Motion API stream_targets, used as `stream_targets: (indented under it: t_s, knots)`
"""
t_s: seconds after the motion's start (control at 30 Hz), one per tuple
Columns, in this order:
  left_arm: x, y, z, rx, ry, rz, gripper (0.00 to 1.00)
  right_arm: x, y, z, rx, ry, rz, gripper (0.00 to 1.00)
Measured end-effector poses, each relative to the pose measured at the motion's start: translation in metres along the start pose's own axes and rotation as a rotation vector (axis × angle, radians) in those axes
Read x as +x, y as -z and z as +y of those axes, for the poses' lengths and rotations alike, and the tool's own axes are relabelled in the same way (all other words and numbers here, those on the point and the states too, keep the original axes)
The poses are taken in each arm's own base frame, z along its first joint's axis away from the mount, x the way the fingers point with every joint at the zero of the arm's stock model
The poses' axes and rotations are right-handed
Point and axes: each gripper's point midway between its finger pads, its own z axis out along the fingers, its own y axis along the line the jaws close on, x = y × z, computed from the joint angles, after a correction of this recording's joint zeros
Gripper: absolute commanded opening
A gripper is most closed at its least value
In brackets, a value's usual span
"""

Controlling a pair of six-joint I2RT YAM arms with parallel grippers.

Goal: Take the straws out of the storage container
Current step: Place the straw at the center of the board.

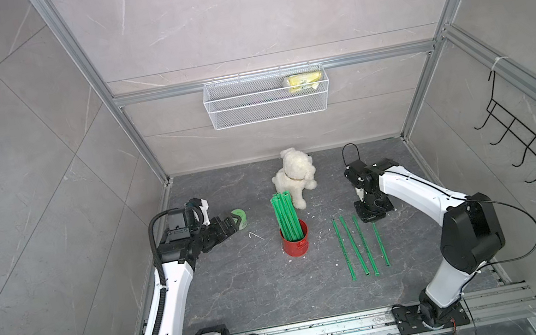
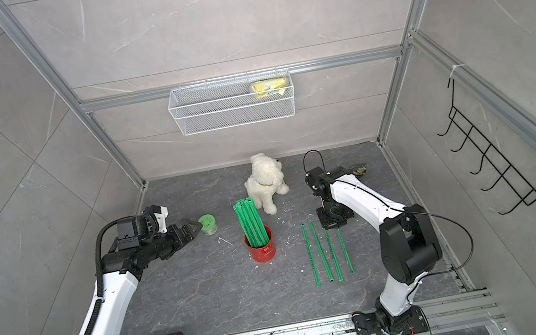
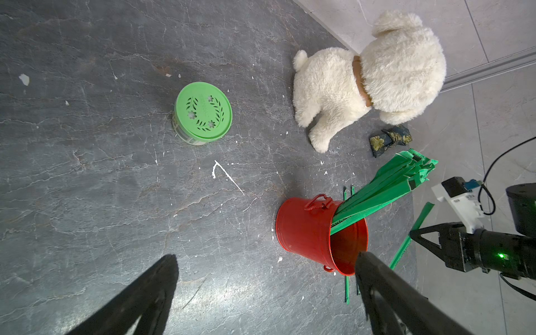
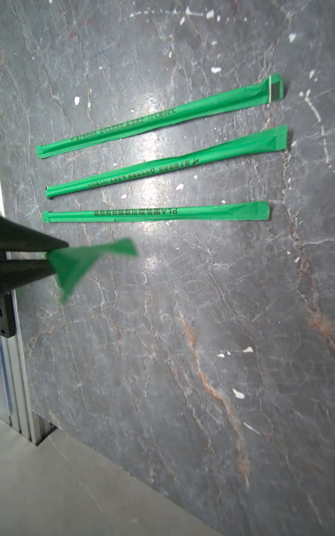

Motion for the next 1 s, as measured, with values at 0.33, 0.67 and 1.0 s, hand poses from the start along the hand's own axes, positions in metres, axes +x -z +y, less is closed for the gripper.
stream_targets:
  t_s: [0.33,0.67,1.0]
  knots:
    - [0.0,0.0,0.0,0.0,-0.001,0.0,1.0,-0.006,-0.032,0.005,-0.017,-0.015,0.083,0.12]
    - [0.0,0.0,0.0,0.0,-0.001,0.0,1.0,-0.008,-0.055,0.007,-0.017,-0.018,0.131,0.14]
    - [0.0,0.0,0.0,0.0,-0.001,0.0,1.0,-0.008,-0.073,0.007,-0.006,-0.019,0.182,0.14]
